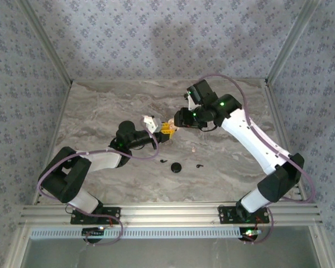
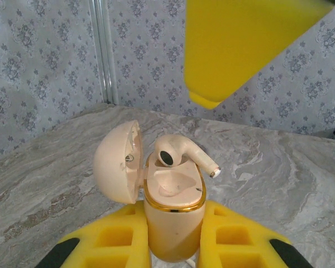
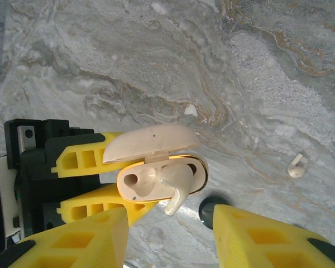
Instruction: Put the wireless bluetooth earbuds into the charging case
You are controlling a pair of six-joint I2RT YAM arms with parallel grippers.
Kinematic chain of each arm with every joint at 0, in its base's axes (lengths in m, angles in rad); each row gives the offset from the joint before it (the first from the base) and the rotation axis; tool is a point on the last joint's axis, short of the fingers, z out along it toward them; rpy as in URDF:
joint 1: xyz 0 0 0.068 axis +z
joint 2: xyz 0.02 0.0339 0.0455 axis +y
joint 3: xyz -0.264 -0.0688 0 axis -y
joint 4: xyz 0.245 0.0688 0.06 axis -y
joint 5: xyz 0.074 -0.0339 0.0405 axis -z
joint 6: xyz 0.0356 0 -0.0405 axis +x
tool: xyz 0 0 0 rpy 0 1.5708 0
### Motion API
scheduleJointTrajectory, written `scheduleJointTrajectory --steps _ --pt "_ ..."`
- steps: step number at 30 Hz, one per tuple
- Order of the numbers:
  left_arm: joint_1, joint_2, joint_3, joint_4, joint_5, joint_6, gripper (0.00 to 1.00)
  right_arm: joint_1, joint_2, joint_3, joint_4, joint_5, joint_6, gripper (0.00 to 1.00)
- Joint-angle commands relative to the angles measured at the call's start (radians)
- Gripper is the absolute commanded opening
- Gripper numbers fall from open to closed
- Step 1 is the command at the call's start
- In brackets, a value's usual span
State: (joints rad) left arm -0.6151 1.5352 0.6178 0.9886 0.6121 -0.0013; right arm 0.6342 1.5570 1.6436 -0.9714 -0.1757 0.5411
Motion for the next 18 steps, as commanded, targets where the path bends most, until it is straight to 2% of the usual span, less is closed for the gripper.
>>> scheduleJointTrajectory --steps 1,18 --pt "0.005 -0.023 0.007 0.008 -0.002 0.014 0.1 0.017 0.037 0.054 -0.065 0.039 -0.029 0.46" --pt "0.006 -0.027 0.003 0.012 0.0 0.018 0.1 0.04 0.106 0.103 -0.104 0.061 -0.047 0.44"
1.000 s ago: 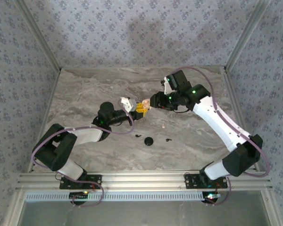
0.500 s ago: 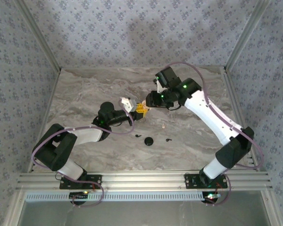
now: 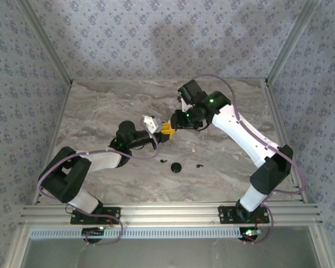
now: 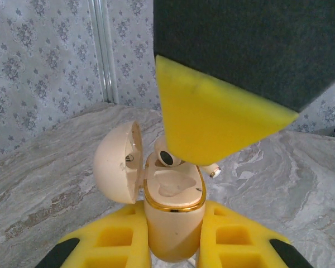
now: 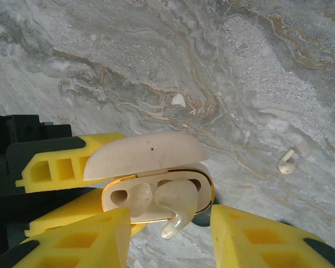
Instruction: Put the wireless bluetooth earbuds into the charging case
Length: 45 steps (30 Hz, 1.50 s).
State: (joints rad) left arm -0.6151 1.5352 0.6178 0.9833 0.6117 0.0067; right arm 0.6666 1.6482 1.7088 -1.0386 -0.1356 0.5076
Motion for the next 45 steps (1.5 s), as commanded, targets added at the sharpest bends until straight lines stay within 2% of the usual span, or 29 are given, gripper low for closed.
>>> scheduleJointTrajectory --steps 1,20,45 --pt "0.006 -0.027 0.003 0.018 0.003 0.009 0.1 0.008 0.016 0.038 -0.038 0.02 -0.012 0.43" --pt "0.006 -0.029 0.0 0.023 0.026 0.008 0.1 0.007 0.037 0.021 -0.007 0.004 -0.018 0.38" --pt "0.006 -0.047 0.0 -0.015 0.038 0.028 0.1 0.006 0.008 -0.018 0.016 0.027 -0.018 0.22"
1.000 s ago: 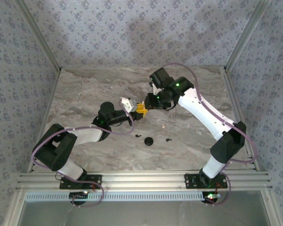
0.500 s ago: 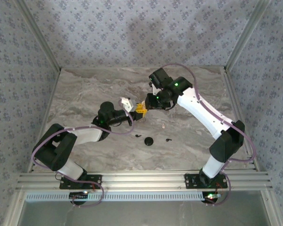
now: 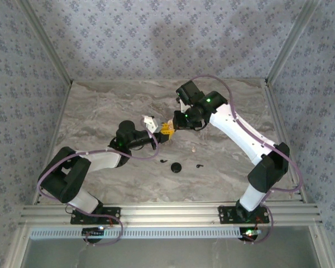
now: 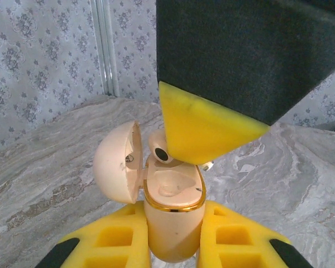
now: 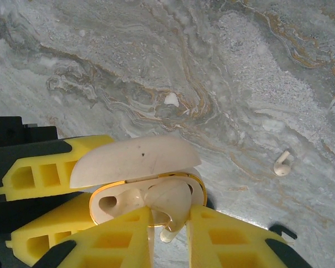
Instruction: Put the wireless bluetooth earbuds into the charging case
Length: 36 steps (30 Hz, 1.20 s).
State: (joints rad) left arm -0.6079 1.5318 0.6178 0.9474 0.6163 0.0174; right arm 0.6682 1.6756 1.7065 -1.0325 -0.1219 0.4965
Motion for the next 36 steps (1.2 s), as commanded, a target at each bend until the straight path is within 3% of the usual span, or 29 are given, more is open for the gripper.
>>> scheduleJointTrajectory --steps 1,22,36 --pt "-0.002 -0.047 0.0 0.018 0.031 0.02 0.1 0.005 -0.023 -0.02 0.011 0.017 -0.007 0.22" --pt "-0.001 -0.046 0.005 0.023 0.016 0.014 0.1 -0.004 -0.082 -0.104 0.06 0.027 0.007 0.13" --pt "0.003 -0.029 0.009 0.025 0.014 0.005 0.1 -0.019 -0.105 -0.157 0.1 0.019 0.017 0.12"
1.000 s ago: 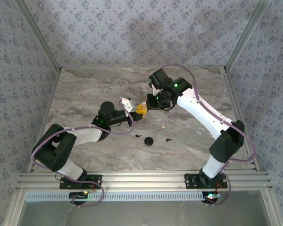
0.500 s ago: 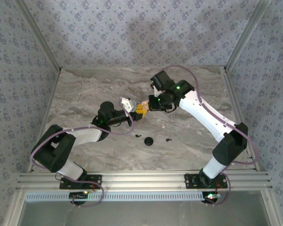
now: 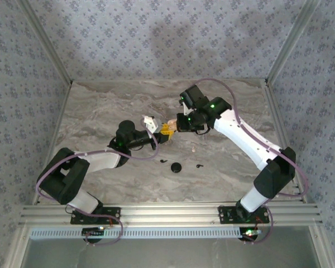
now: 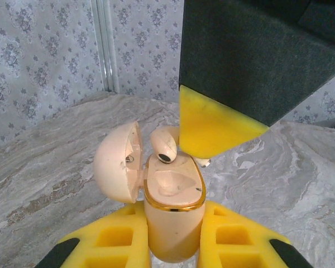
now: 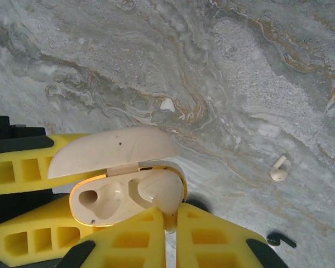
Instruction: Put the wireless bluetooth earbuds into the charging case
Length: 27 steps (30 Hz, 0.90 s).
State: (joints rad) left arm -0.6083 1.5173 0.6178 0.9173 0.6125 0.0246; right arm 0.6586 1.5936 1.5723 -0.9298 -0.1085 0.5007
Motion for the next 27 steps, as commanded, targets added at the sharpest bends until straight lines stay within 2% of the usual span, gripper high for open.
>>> scheduleJointTrajectory --steps 1,17,27 --pt "0.003 -0.011 0.011 0.05 0.018 0.001 0.1 -0.012 -0.025 -0.029 0.001 0.006 0.012 0.12" --pt "0.0 0.064 0.051 -0.004 -0.003 0.03 0.1 -0.08 -0.089 -0.235 0.151 -0.045 0.037 0.12" --pt "0.008 0.057 0.038 -0.028 -0.011 0.032 0.1 -0.197 -0.097 -0.44 0.161 -0.085 0.007 0.12"
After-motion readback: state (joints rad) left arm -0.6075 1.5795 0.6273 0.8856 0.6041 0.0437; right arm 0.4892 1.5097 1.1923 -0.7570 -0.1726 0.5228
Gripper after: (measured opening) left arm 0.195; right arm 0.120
